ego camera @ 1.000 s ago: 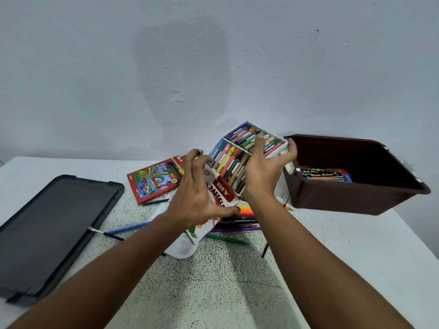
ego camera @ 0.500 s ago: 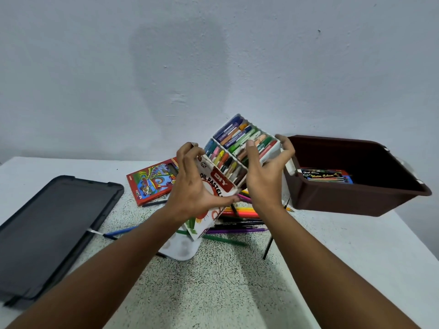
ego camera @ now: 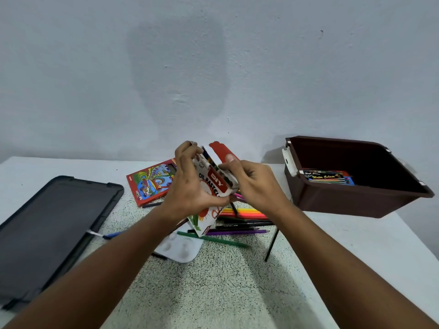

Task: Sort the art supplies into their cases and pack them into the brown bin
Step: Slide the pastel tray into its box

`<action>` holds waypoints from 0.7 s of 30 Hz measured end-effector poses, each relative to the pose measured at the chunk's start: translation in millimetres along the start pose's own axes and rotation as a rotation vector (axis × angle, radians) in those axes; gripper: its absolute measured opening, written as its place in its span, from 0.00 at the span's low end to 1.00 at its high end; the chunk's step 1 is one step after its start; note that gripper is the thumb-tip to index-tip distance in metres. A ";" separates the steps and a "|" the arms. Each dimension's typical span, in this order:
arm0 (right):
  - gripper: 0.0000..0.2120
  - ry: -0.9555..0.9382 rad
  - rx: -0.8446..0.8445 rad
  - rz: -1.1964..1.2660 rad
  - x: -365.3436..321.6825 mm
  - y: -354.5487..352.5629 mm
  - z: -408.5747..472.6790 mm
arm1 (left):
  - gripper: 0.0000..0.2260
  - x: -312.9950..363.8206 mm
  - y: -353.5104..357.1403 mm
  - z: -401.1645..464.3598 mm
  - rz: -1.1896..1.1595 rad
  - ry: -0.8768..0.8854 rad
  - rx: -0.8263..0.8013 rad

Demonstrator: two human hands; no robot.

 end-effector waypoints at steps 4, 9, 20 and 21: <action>0.29 -0.037 -0.093 -0.096 -2.4 5.3 5.0 | 0.44 -2.8 -1.2 -3.1 -0.035 0.005 0.012; 0.28 -0.005 -0.148 -0.107 4.9 11.8 4.5 | 0.46 -8.1 1.1 -3.9 -0.036 0.013 -0.025; 0.15 0.056 -0.126 -0.094 -0.8 18.6 22.5 | 0.62 -41.6 11.6 -18.5 -0.177 -0.156 -0.210; 0.14 0.084 -0.128 -0.038 1.2 18.6 22.5 | 0.63 -46.7 11.9 -23.9 -0.168 -0.192 -0.249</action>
Point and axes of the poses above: each hand's wrist, its own z-axis towards the middle knuckle, its own y-axis out of the palm, x = y × z, the point moved 7 cm from there along z, towards the middle knuckle, and after that the axes turned 4 degrees about -y, right-handed, at the moved point
